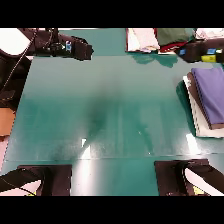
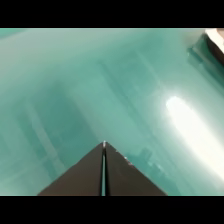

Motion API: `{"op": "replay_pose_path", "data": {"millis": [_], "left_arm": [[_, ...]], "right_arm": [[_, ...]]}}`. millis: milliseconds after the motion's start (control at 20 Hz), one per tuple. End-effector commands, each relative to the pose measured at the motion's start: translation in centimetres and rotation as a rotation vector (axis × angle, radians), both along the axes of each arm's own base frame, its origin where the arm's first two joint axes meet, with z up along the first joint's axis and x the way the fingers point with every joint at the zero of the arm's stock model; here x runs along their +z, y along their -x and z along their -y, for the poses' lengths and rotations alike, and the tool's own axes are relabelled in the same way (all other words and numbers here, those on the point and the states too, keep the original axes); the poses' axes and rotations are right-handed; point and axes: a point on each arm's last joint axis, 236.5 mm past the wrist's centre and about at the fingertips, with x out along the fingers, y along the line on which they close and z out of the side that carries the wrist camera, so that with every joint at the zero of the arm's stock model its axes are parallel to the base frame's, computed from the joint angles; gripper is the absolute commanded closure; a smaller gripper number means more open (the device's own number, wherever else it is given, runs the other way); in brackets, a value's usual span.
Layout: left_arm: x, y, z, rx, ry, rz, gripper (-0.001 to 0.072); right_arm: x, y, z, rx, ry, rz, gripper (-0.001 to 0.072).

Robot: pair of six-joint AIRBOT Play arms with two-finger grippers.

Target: Fold the shirts.

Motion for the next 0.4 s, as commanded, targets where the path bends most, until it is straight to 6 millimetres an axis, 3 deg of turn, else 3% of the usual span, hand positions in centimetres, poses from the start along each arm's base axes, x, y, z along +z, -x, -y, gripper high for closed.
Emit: {"op": "replay_pose_path", "data": {"millis": [0, 350], "left_arm": [[0.73, -0.50, 0.07, 0.011, 0.020, 0.030, 0.0681], [0.73, -0.50, 0.07, 0.011, 0.020, 0.030, 0.0681]], "right_arm": [[-1.30, 0.28, -2.40, 0.067, 0.024, -0.030, 0.0695], [-1.80, 0.52, -2.63, 0.079, 0.021, -0.055, 0.0695]]}}
